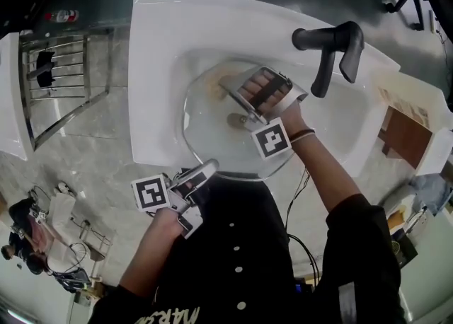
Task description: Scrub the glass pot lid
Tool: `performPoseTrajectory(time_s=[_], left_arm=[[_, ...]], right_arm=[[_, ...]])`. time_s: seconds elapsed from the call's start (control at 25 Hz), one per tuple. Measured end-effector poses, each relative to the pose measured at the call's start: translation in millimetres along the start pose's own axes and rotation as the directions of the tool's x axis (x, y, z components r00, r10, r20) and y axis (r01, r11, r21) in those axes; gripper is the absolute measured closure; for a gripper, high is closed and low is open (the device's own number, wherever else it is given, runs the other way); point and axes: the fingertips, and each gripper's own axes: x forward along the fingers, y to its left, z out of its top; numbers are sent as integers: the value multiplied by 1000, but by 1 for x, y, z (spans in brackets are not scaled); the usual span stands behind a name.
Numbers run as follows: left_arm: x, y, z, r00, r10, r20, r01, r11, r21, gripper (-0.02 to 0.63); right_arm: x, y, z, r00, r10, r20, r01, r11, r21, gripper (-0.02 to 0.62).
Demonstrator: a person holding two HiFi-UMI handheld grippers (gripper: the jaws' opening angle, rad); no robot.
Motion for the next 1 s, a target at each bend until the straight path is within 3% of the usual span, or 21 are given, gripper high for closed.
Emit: performPoseTrajectory(time_s=[0.16, 0.28, 0.36, 0.56, 0.84, 1.0], left_arm=[[-2, 5, 0, 999, 42, -18, -41, 999, 29, 499], [-4, 13, 0, 989, 133, -61, -121, 977, 177, 491], [-4, 12, 1, 987, 147, -64, -131, 968, 213, 488], [-9, 18, 1, 987, 163, -7, -161, 977, 138, 497], [-10, 19, 2, 986, 166, 4, -165, 975, 148, 495], [-6, 11, 3, 993, 115, 27, -118, 983, 143, 497]], right_arm=[[10, 2, 0, 1000, 5, 16, -5, 1000, -15, 451], [13, 6, -1, 1000, 27, 8, -27, 1000, 1, 453], [13, 4, -1, 999, 42, 8, -42, 999, 14, 454], [13, 4, 0, 996, 85, -7, -85, 996, 25, 457], [7, 15, -16, 990, 121, -77, -117, 991, 60, 457], [2, 19, -23, 986, 131, -98, -122, 988, 92, 457]])
